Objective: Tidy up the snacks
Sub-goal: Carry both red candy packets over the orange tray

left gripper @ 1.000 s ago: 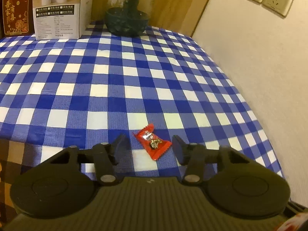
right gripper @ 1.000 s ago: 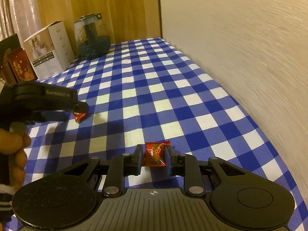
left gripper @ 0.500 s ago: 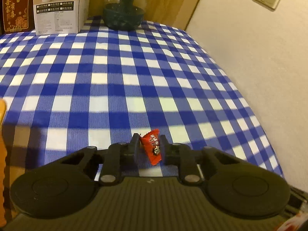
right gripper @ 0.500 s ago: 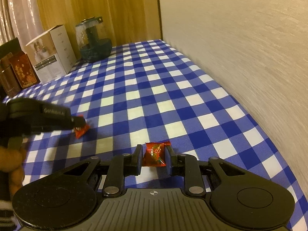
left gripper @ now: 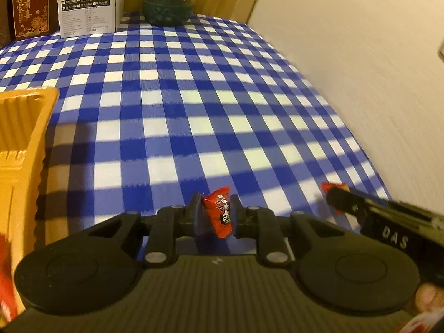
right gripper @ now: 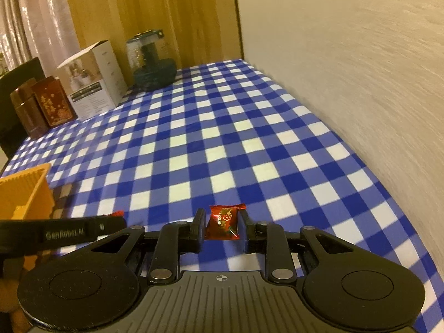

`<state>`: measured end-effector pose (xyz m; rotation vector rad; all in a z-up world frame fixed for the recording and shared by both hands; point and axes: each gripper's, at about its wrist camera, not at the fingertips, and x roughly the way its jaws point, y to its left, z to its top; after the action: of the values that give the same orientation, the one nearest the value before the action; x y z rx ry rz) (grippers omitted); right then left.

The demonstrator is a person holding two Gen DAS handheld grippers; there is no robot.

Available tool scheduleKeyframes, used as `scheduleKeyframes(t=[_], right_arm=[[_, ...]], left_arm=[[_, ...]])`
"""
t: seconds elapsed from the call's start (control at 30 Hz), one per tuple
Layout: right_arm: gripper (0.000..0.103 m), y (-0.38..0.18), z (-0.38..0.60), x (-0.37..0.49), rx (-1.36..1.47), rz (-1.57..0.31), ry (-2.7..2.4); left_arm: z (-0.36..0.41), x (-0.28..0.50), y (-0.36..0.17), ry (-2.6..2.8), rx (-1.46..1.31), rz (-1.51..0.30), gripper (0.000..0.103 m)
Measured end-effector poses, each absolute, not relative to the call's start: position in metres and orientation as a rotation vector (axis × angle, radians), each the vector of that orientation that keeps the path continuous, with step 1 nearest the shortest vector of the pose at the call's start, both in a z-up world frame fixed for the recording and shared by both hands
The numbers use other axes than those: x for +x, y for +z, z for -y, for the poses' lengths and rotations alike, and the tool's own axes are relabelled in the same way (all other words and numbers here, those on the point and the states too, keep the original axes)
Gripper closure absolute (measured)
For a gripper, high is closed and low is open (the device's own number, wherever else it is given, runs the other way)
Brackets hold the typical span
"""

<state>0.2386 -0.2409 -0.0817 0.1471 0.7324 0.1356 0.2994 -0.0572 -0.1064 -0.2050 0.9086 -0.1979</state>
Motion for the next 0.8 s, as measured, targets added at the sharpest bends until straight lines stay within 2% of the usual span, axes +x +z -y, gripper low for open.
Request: scheduleKeyframes(t=[0.8], right_arm=[[0.079,-0.002,0.206,0.131,0.160,-0.648,0.212]], left_arm=[[0.019,0.177,-0.023,-0.205,-0.229,-0.813,0.085]])
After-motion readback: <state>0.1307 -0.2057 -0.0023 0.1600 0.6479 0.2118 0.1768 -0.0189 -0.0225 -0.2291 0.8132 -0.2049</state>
